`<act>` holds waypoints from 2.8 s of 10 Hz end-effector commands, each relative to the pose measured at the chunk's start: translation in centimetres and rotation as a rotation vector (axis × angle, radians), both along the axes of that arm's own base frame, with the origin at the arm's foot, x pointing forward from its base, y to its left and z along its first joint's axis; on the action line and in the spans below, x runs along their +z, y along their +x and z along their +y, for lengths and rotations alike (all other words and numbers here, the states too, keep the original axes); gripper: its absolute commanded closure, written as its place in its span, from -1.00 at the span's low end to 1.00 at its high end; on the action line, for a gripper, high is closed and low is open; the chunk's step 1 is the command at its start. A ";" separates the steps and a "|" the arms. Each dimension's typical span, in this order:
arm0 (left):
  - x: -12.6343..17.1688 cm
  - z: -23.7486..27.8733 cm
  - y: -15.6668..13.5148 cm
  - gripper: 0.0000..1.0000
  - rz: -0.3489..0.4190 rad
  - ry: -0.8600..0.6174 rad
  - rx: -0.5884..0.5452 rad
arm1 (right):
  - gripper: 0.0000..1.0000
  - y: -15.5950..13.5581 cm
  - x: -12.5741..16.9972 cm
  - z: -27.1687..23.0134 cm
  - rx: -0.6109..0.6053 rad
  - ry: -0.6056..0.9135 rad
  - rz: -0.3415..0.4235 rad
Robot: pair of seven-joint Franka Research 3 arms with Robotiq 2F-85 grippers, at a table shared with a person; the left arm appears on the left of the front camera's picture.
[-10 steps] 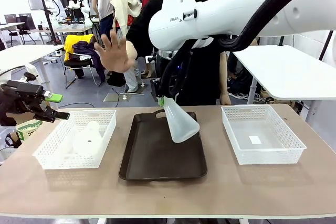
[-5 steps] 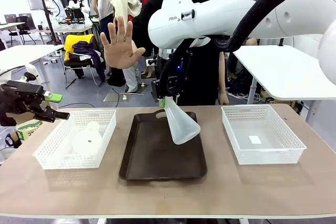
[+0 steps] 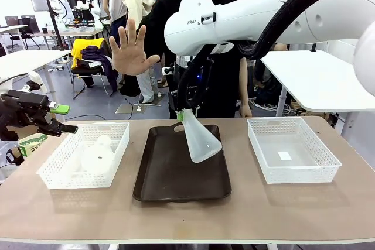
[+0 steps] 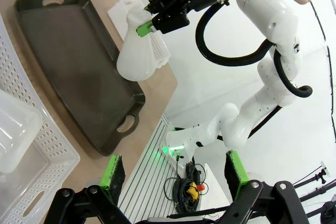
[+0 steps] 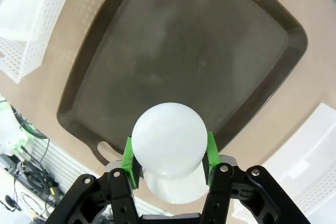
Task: Prepare the laboratory tools.
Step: While moving the picked Big flask to the Handle tray indicated by the person, stop as directed by the person, then place the picked Big flask upright in the Handle tray as instructed by the person.
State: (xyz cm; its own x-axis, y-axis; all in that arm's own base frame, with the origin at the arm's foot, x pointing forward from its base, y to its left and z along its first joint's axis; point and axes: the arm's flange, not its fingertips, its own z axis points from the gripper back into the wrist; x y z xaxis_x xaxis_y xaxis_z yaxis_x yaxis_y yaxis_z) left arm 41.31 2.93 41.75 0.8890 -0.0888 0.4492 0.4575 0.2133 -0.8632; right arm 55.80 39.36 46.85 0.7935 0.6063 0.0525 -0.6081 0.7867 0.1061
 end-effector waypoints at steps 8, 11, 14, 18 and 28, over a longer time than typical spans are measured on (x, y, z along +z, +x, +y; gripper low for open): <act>0.2 0.1 0.0 -1.00 -0.016 -0.015 -0.004 | 1.00 -0.1 -0.1 -0.1 -0.002 0.004 -0.007; 0.2 0.1 0.0 -1.00 -0.016 -0.015 -0.004 | 1.00 -0.1 -0.1 -0.1 -0.002 0.004 -0.007; 0.2 0.1 0.0 -1.00 -0.016 -0.015 -0.004 | 1.00 -0.1 -0.1 -0.1 -0.002 0.004 -0.007; 0.2 0.1 0.0 -1.00 -0.016 -0.015 -0.004 | 1.00 -0.1 -0.1 -0.1 -0.002 0.004 -0.007; 0.2 0.1 0.0 -1.00 -0.016 -0.015 -0.004 | 1.00 -0.1 -0.1 -0.1 -0.002 0.004 -0.007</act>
State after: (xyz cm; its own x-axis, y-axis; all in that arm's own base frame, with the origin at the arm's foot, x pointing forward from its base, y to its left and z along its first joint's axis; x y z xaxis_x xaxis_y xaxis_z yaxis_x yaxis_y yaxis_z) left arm 41.31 2.93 41.75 0.8890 -0.0888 0.4492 0.4575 0.2133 -0.8632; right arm 55.80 39.36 46.85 0.7935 0.6063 0.0525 -0.6081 0.7867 0.1061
